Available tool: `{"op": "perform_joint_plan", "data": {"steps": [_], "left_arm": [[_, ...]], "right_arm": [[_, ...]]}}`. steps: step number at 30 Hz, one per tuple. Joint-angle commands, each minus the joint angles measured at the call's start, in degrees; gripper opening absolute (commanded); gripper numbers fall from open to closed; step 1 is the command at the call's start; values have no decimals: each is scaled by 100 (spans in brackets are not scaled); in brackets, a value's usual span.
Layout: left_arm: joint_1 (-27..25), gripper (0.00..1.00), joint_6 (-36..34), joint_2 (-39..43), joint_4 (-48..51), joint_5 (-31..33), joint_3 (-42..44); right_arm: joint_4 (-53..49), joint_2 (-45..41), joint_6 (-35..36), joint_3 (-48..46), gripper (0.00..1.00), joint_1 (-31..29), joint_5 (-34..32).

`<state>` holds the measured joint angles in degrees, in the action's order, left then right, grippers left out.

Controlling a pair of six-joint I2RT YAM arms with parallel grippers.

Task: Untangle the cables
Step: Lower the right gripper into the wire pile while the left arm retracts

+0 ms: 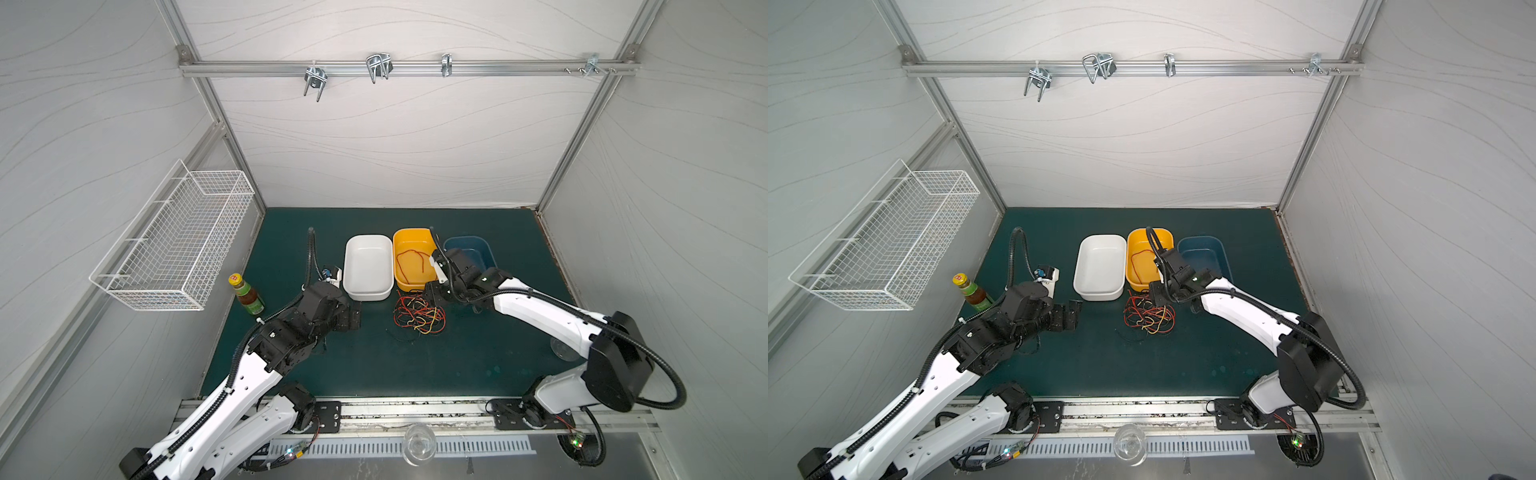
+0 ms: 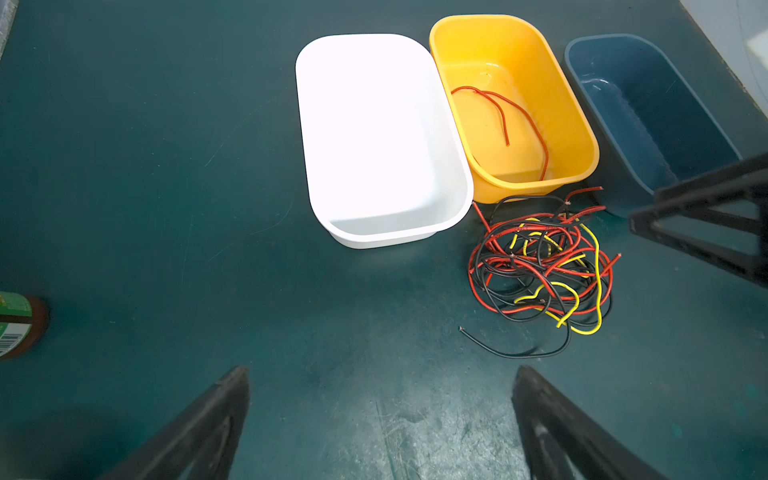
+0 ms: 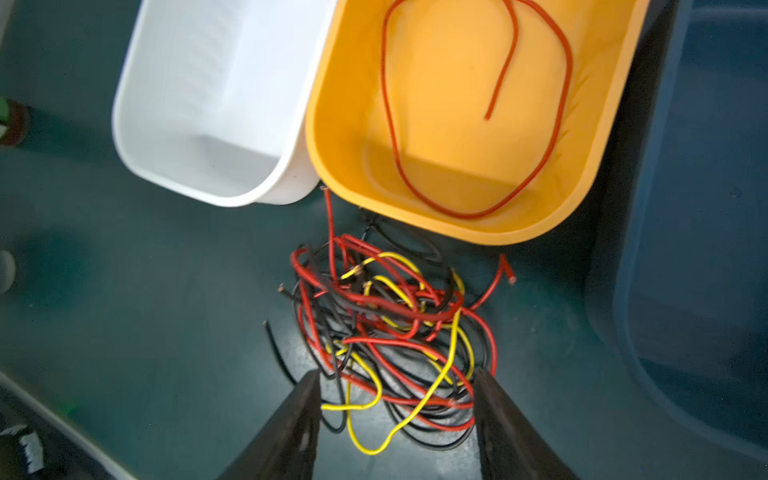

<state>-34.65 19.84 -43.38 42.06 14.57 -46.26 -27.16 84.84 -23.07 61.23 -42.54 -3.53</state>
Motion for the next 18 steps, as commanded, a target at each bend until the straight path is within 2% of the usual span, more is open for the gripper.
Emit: {"op": "perform_joint_plan", "data": {"steps": [1,9,14,18], "left_arm": [[-21,99,20,-22,-216,25,-32],[-32,99,3,-57,-242,-6,-19],[-32,99,-14,-71,-249,-21,-31],[-26,99,-10,-58,-251,-15,-19]], "right_arm": [[223,181,-52,125,58,182,202],[302,526,-1065,244,58,246,520],[205,615,-1931,226,58,243,569],[66,613,-2330,226,57,242,451]]}}
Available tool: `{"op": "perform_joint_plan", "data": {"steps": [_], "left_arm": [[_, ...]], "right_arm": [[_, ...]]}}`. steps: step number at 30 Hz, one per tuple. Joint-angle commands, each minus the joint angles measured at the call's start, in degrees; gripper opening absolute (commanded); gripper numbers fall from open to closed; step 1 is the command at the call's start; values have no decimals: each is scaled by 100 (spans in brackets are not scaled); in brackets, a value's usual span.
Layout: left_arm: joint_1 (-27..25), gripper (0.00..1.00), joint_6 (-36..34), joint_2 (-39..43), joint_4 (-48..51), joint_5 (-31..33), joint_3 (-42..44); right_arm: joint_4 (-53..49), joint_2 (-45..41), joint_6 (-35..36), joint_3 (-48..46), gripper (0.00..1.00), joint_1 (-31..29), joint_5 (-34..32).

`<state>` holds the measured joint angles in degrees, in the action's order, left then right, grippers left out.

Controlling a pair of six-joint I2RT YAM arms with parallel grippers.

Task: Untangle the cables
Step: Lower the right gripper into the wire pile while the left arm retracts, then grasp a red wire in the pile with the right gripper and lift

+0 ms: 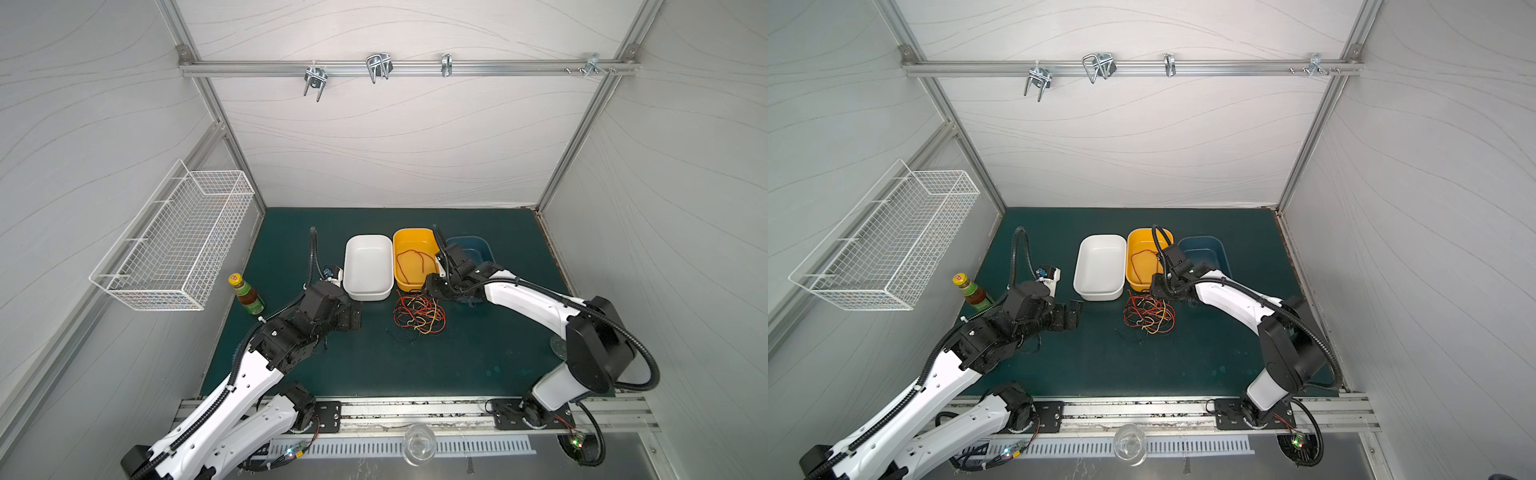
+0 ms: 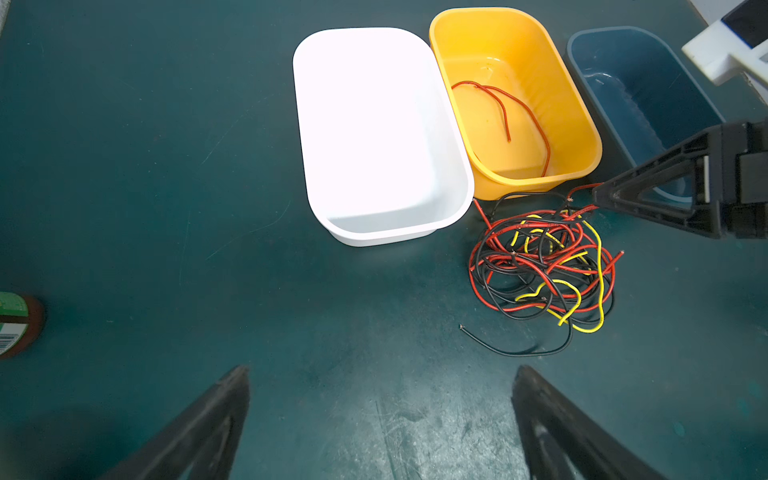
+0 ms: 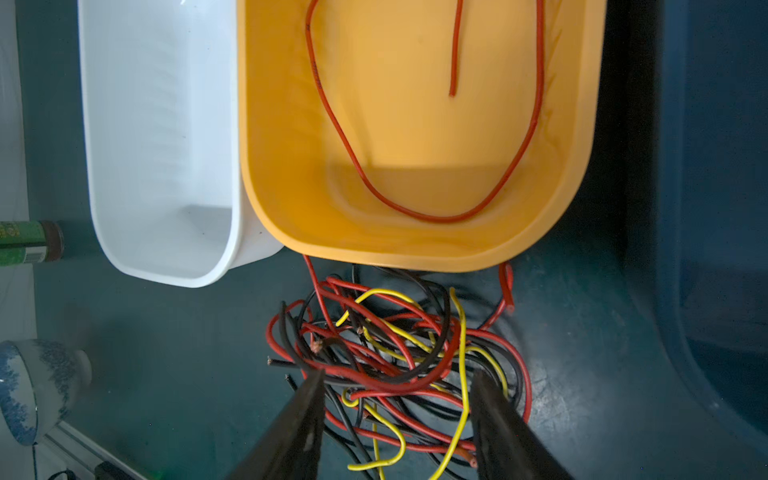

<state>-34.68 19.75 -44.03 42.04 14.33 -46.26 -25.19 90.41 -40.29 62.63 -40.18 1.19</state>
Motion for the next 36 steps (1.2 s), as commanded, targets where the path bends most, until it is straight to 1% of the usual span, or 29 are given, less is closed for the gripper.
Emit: {"op": "perform_joint_plan", "data": {"steps": [1,8,12,15,19,24,28,32,36], "left_arm": [[-26,99,-6,8,-248,6,-15],[-25,99,-14,-3,-250,10,-15],[-23,99,-19,12,-249,22,-15],[-26,99,-23,20,-252,35,-15],[-26,99,-24,21,-250,42,-9],[-24,99,-21,21,-253,36,-6],[-24,99,-25,24,-254,43,-6],[-20,99,-26,35,-253,46,-6],[-20,99,-41,35,-256,54,-6]], "right_arm": [[-110,42,-685,63,57,10,-31],[-8,132,-967,60,56,16,-39],[99,252,-1066,74,51,67,142],[128,258,-1103,89,49,66,90],[131,277,-1103,100,43,63,22],[176,348,-1069,109,33,86,1],[155,453,-1045,169,30,123,82],[295,471,-1046,138,29,126,183],[436,481,-1108,101,34,116,363]]}}
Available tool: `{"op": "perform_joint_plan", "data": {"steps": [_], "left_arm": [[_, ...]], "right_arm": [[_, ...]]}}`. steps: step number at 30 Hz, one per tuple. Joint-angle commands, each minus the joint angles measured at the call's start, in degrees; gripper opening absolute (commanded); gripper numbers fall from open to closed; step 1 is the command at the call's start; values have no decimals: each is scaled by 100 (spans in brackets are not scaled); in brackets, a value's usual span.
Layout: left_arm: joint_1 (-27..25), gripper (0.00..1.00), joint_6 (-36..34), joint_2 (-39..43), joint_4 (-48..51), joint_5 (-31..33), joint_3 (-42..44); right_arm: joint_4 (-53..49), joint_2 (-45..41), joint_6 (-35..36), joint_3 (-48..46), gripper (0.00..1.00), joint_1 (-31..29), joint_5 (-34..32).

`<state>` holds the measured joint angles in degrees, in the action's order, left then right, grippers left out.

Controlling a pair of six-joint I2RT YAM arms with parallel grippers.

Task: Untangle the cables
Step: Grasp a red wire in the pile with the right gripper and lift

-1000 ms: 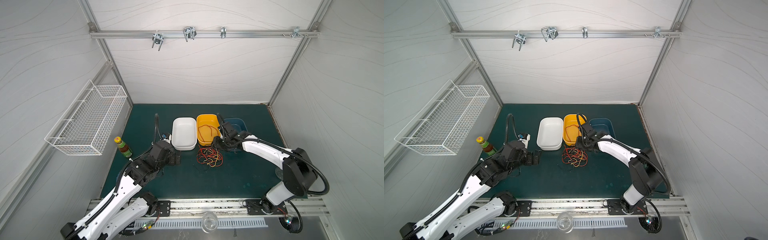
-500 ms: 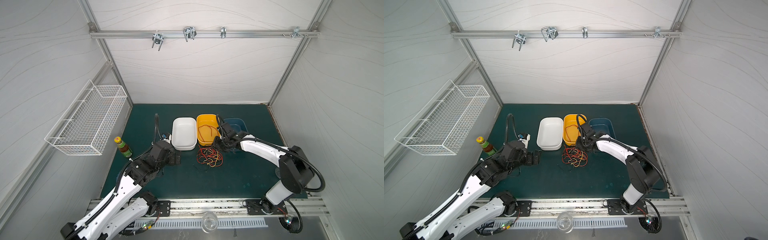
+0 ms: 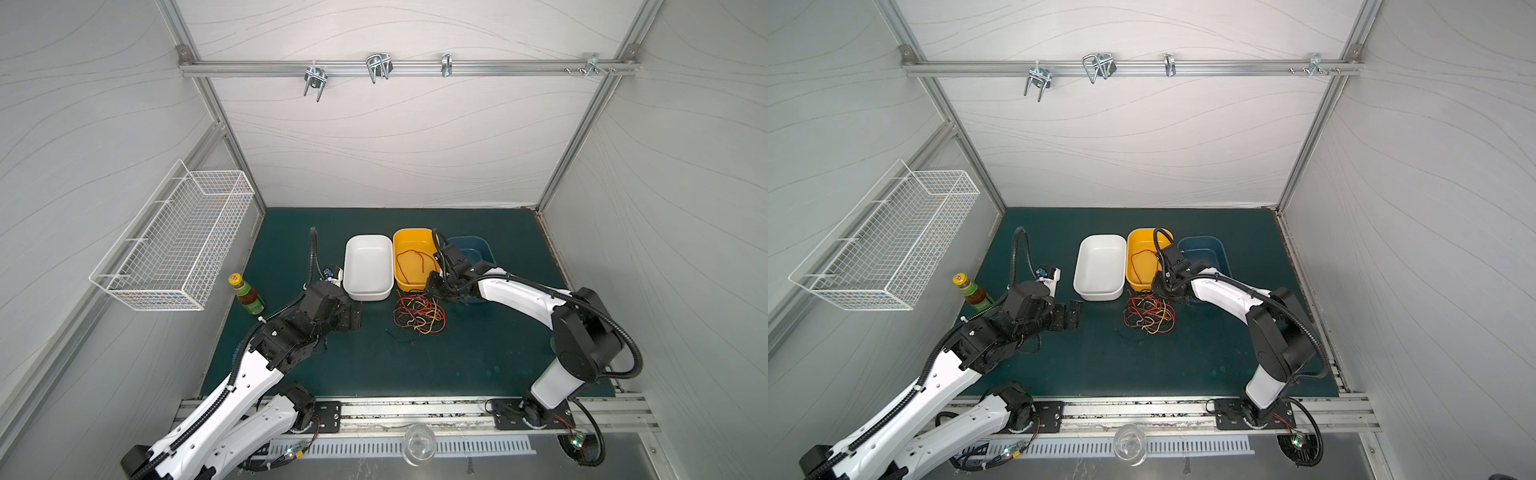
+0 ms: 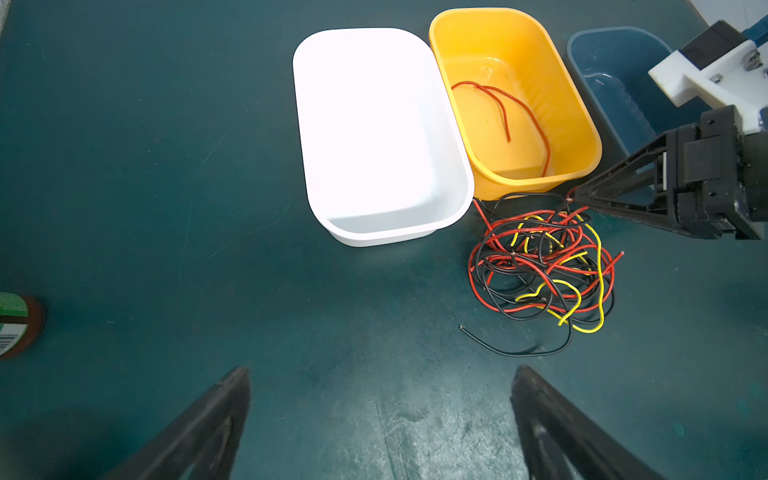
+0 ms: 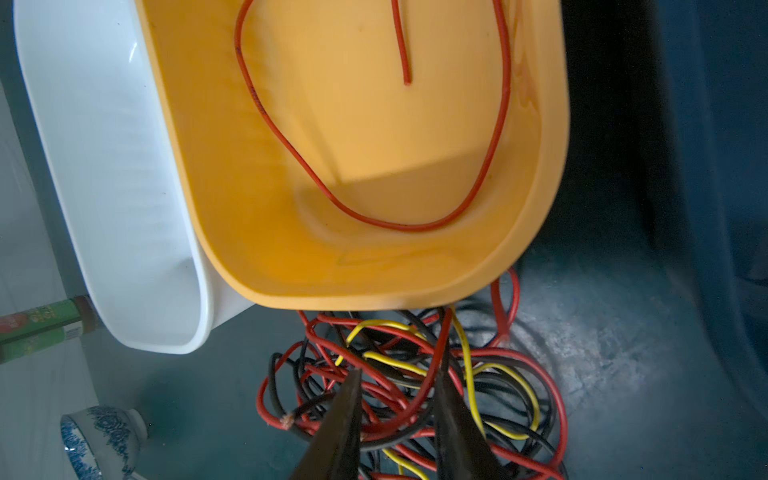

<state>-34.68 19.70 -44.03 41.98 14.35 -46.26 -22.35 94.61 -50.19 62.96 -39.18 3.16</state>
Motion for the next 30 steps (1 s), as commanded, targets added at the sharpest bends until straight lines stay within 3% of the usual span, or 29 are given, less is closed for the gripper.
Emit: {"op": "perform_joint_plan", "data": {"steps": [1,6,18,30], "left_arm": [[-23,99,-33,34,-269,58,-6],[-30,99,-32,35,-259,54,-6],[-23,99,-46,31,-260,62,3],[-19,99,-44,10,-269,32,3]], "right_arm": [[189,60,-126,58,35,16,199],[350,70,-165,-5,31,-45,233],[366,30,-46,24,10,-210,241],[-140,-920,250,113,0,-694,-618]]}}
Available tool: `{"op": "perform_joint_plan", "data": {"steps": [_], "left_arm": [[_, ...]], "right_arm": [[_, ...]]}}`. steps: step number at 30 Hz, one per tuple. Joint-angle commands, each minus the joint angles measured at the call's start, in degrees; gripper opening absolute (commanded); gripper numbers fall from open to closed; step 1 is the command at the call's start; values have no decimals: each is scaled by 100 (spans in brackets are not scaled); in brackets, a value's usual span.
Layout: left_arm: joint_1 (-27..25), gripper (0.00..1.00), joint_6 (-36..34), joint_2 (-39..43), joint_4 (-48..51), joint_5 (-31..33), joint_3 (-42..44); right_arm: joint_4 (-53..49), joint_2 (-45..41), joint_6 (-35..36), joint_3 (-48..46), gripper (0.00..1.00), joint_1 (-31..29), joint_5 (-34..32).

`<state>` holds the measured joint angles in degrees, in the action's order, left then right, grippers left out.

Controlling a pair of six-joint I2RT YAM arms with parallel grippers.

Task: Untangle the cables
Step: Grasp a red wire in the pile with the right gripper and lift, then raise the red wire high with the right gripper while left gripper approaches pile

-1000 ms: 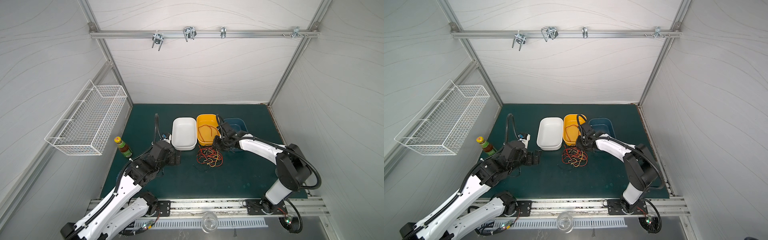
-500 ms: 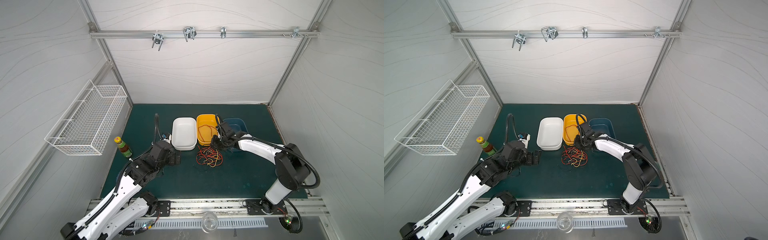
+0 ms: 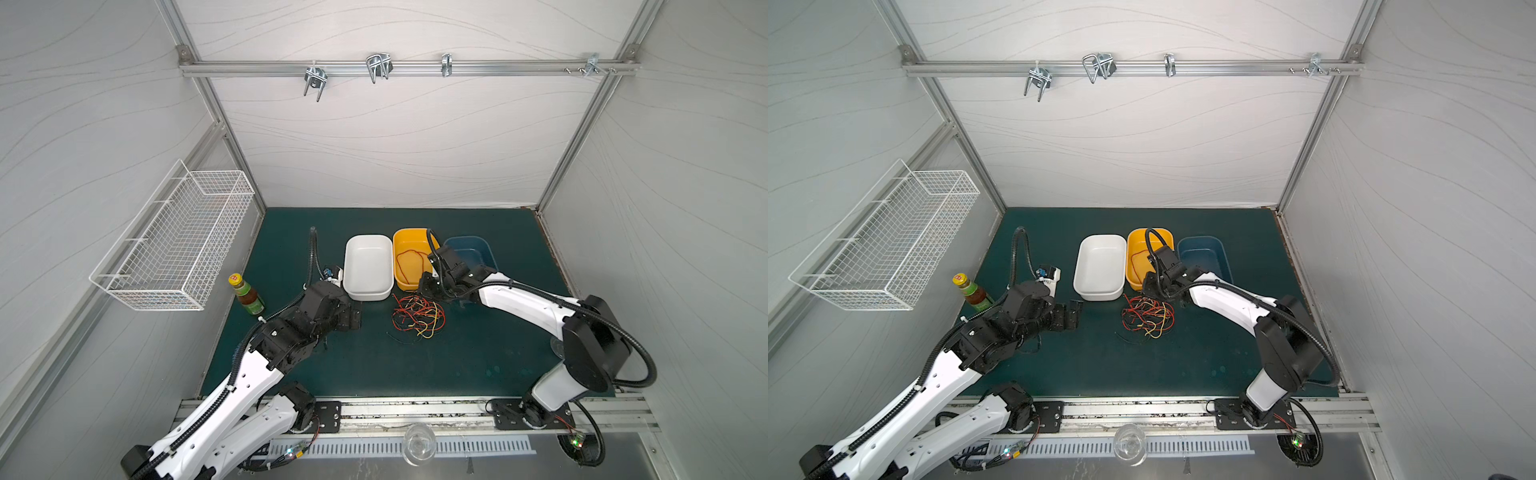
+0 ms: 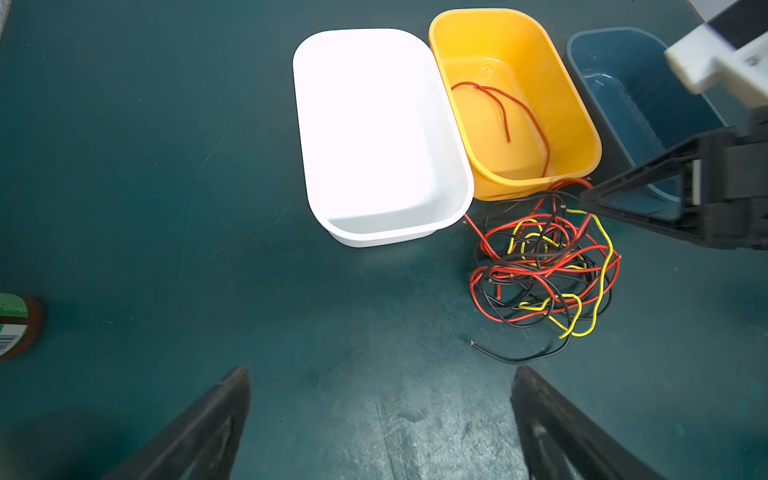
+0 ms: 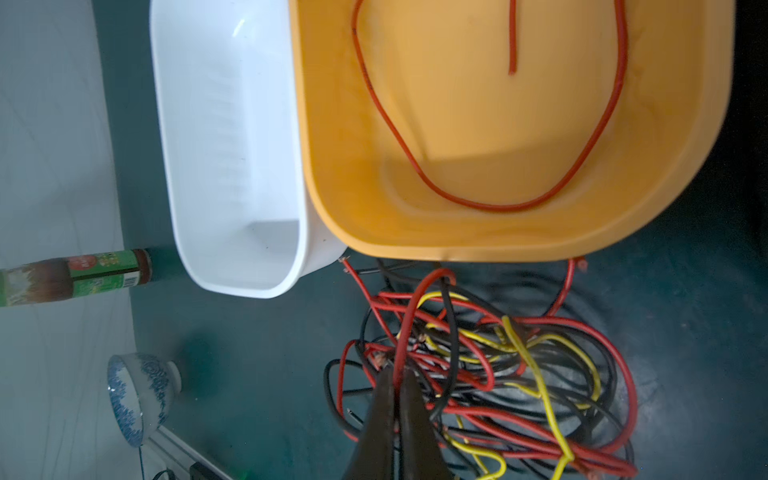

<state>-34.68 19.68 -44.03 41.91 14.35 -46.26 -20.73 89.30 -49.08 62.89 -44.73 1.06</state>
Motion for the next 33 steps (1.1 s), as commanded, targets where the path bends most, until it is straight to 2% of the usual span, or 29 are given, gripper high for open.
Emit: {"op": "perform_joint_plan", "data": {"steps": [1,14,33], "left_arm": [[-22,98,-43,10,-267,22,3],[-30,98,-50,-13,-256,-68,1],[-29,98,-52,-52,-252,-107,-2]], "right_arm": [[-383,-489,206,170,0,-198,-518],[-1116,-1509,1103,903,0,-725,-1065],[-2273,-1804,2093,2919,0,-1099,-1176]]}}
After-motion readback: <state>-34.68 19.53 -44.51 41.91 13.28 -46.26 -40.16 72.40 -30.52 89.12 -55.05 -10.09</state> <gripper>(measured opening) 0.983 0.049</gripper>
